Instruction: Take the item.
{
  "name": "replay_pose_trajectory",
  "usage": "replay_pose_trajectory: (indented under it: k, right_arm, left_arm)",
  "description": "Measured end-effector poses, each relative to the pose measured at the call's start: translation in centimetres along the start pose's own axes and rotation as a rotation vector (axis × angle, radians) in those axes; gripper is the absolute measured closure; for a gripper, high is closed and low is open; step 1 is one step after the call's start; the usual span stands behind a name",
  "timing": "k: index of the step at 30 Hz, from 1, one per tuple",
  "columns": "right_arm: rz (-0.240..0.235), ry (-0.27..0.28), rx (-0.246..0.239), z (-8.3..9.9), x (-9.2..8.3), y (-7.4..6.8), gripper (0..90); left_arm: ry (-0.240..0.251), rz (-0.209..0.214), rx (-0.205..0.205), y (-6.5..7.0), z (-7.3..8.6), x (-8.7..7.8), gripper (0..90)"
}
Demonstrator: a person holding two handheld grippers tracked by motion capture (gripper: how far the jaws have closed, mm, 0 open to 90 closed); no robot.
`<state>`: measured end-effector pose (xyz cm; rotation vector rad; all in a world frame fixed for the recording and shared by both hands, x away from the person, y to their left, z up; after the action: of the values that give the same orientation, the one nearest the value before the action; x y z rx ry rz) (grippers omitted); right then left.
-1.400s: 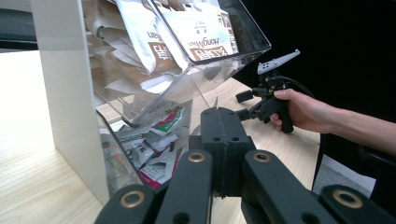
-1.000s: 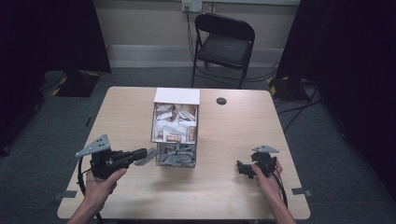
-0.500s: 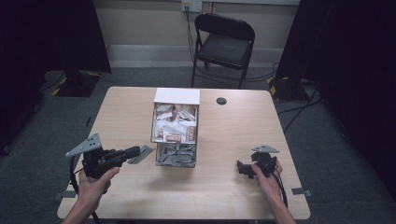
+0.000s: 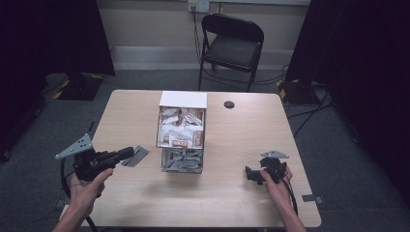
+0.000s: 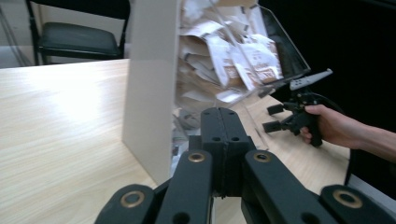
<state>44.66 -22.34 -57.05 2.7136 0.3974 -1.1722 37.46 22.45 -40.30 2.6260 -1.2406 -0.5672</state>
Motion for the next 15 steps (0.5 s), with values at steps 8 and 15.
replay_pose_trajectory:
  k: [8,15]
  right_arm:
    - [0.000,0.000,0.000,0.0,0.0,0.0,0.0]
    - [0.000,0.000,0.000,0.0,0.0,0.0,0.0]
  left_arm:
    - [0.003,-0.048,-0.006,-2.0,-0.4,-0.9,90.0]
    - [0.009,-0.094,-0.025,-3.9,-0.4,-1.0,90.0]
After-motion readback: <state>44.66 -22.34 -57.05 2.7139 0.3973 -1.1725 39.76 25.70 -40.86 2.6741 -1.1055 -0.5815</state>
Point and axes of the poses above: each handheld gripper's, and its own axes: x roughly forward along the jaws, z roughly out of its underside, y roughly to its right, the point moved 9 cm from there along x, roughly forward along the jaws, and after that the axes turned 2 degrees about z, right-handed, at the moved point
